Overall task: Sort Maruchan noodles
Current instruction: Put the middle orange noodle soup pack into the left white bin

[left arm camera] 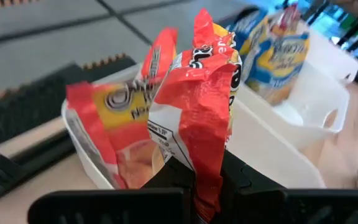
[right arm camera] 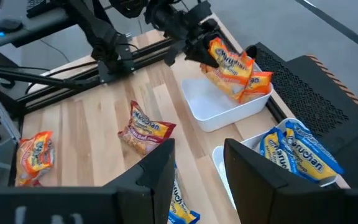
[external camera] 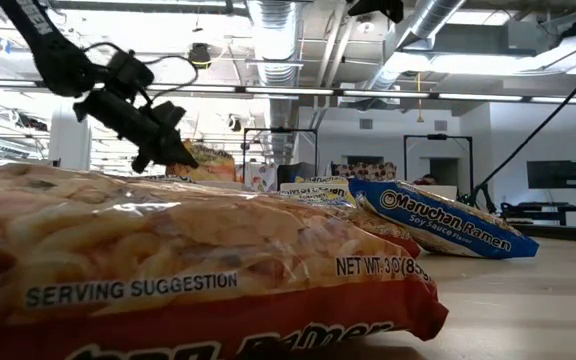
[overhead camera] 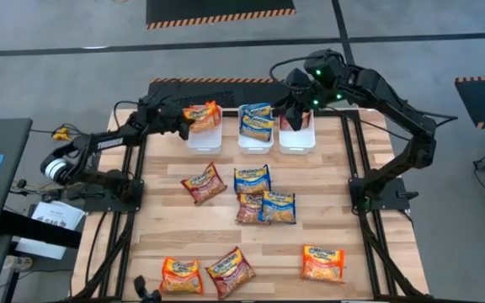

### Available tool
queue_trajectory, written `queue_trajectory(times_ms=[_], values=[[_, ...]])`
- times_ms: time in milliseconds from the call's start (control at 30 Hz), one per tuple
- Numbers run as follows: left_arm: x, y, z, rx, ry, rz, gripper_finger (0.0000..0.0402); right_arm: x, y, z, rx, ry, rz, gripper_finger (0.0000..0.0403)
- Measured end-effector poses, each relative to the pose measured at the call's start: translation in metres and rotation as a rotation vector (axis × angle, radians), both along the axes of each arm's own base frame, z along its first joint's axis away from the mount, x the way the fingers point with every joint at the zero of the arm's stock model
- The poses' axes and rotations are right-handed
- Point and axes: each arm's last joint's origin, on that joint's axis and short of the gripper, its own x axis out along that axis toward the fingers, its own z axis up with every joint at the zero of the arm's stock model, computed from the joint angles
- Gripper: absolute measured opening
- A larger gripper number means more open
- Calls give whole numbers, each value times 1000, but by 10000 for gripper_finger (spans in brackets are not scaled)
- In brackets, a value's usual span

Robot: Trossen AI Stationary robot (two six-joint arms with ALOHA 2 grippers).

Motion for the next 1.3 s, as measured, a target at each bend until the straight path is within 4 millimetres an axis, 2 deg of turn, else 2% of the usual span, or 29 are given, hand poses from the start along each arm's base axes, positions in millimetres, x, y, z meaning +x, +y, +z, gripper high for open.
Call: queue_trajectory(times_ms=[300, 533, 867, 1100, 1300], values=[[22, 31, -4, -89, -15, -82, 6, -3, -7, 0, 32, -7, -47, 164], [28, 41, -21, -158, 15, -76, 8, -3, -6, 0, 43, -9, -54, 164], [32, 47, -25, -196, 15, -68, 71, -3, -6, 0, 43, -8, -54, 164], [33, 38, -34, -327, 63, -73, 126, -3, -6, 0, 46, -5, -54, 164], [36, 37, -33, -288, 71, -89, 151, -4, -6, -2, 52, 12, -53, 164]])
